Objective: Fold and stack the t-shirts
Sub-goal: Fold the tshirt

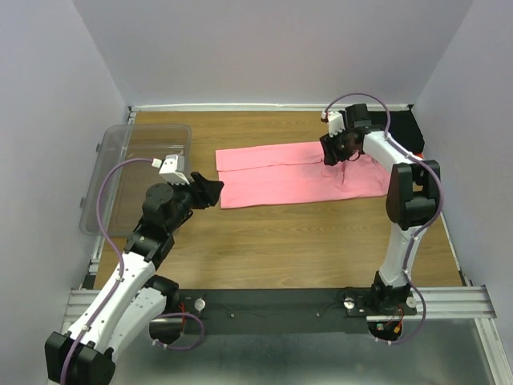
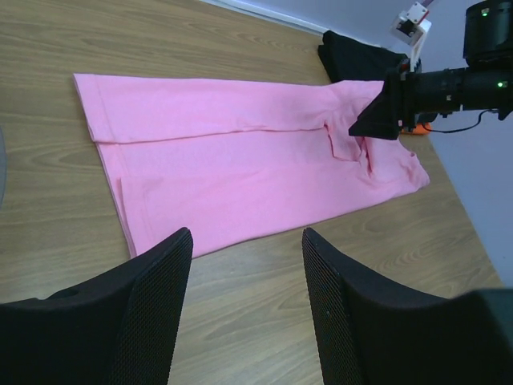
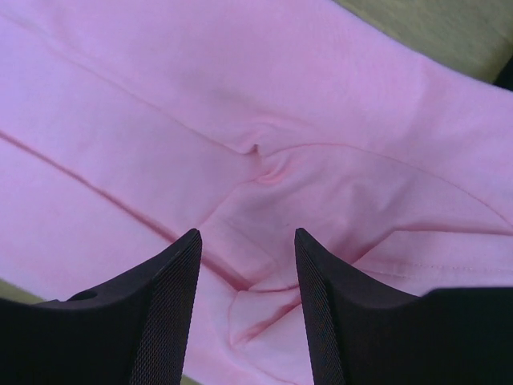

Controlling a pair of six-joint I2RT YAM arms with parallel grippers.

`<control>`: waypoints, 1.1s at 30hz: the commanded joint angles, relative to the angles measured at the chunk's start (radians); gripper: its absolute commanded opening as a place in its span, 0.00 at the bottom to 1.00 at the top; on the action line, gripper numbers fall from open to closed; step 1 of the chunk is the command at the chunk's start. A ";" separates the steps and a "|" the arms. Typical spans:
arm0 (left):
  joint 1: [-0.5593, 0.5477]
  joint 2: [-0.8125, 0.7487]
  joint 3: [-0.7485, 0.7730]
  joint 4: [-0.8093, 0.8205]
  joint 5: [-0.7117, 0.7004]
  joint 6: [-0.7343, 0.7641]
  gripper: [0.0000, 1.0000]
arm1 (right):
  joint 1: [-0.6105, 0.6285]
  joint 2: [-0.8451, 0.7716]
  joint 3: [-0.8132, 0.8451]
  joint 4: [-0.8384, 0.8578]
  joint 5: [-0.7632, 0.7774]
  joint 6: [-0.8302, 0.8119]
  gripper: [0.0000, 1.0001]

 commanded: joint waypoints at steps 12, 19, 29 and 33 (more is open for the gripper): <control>0.004 0.032 -0.005 -0.035 -0.006 0.012 0.65 | 0.027 0.058 -0.024 0.018 0.248 0.031 0.56; 0.004 0.027 -0.008 -0.033 -0.002 0.010 0.65 | 0.027 0.060 -0.044 -0.002 0.246 0.034 0.54; 0.004 0.032 -0.007 -0.029 0.008 0.013 0.65 | 0.027 0.046 -0.082 -0.017 0.277 0.023 0.35; 0.004 0.026 -0.011 -0.024 0.007 0.010 0.65 | 0.029 -0.004 -0.100 -0.016 0.272 0.025 0.20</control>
